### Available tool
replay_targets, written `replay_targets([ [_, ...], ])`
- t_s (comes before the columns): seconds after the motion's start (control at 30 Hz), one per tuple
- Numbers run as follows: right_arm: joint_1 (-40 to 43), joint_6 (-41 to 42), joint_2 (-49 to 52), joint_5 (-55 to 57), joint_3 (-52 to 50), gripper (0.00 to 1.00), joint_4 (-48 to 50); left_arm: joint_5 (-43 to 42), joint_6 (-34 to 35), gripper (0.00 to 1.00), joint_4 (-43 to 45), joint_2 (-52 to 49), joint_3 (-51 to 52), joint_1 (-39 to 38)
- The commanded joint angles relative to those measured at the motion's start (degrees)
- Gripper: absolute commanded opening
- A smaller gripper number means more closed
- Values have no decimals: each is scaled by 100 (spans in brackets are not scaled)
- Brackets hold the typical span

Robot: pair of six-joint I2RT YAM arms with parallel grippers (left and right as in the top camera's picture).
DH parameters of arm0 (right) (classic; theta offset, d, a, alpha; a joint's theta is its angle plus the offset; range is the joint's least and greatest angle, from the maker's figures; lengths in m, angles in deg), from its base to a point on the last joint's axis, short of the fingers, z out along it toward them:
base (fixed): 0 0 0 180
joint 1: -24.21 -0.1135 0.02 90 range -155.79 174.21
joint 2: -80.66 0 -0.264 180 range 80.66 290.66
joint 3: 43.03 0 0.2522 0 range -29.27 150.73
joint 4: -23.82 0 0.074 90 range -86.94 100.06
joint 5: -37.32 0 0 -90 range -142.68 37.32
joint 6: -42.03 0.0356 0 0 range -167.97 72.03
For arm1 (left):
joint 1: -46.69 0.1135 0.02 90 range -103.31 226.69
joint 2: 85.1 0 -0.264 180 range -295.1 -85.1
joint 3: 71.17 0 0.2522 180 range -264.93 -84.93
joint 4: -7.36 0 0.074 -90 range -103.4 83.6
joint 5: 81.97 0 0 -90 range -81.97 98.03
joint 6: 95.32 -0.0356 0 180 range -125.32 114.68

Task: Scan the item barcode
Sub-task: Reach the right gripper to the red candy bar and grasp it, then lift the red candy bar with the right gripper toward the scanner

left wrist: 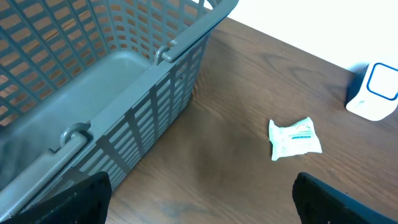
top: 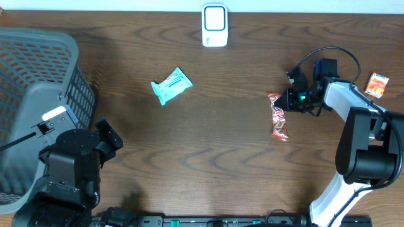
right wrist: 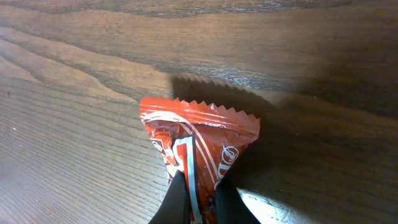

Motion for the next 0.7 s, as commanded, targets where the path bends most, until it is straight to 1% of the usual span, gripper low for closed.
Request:
replay_targets([
  [0.0,-20,48,356,341,-140,1,-111,72,9,93,2,7,13,26],
  [0.17,-20,341,111,219,535,1,-417,72,9,93,2,7,13,26],
  [0.27,-48,450,-219,680,997,1,-525,72,9,93,2,7,13,26],
  [0.3,-76,564,-345,1029,1108,2,-525,72,9,93,2,7,13,26],
  [0.37,-179,927,-669,2175,1298,1,-487,72,9,93,2,7,13,26],
  [0.43,-369,1285,-1032,3547,1325,1,-317,72,9,93,2,7,13,26],
  [0.53,-713,1611,-1364,5010,1322,2,-109,72,9,93,2,7,13,26],
  [0.63,-1113,2074,-1464,6172,1322,1,55,72,9,93,2,7,13,26],
  [0.67,-1307,2293,-1440,6780,1305,1,136,72,9,93,2,7,13,26],
])
